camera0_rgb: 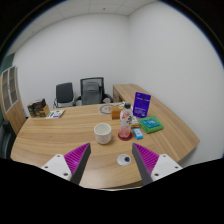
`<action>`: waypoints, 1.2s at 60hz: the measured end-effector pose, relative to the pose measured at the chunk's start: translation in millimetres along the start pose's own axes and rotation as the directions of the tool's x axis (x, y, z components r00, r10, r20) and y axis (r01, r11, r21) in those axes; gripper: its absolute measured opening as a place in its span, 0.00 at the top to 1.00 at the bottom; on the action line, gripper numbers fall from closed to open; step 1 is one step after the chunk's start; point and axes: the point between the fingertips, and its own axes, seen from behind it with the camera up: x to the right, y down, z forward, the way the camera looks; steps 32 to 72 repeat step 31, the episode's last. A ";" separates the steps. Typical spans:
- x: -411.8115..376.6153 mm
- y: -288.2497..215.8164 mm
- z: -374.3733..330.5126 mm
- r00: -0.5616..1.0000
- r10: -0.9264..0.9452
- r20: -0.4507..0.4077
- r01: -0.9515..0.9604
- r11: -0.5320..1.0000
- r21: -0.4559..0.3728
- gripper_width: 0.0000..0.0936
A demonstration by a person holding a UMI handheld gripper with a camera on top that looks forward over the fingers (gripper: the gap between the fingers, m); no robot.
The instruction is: Pour water
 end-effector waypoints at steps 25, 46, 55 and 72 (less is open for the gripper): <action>-1.9 6.2 -57.7 0.999 -0.034 -0.014 0.034 0.999 0.004 0.08; -4.3 3.4 -60.9 0.999 -0.036 0.007 0.036 0.999 0.011 0.08; -4.3 3.4 -60.9 0.999 -0.036 0.007 0.036 0.999 0.011 0.08; -4.3 3.4 -60.9 0.999 -0.036 0.007 0.036 0.999 0.011 0.08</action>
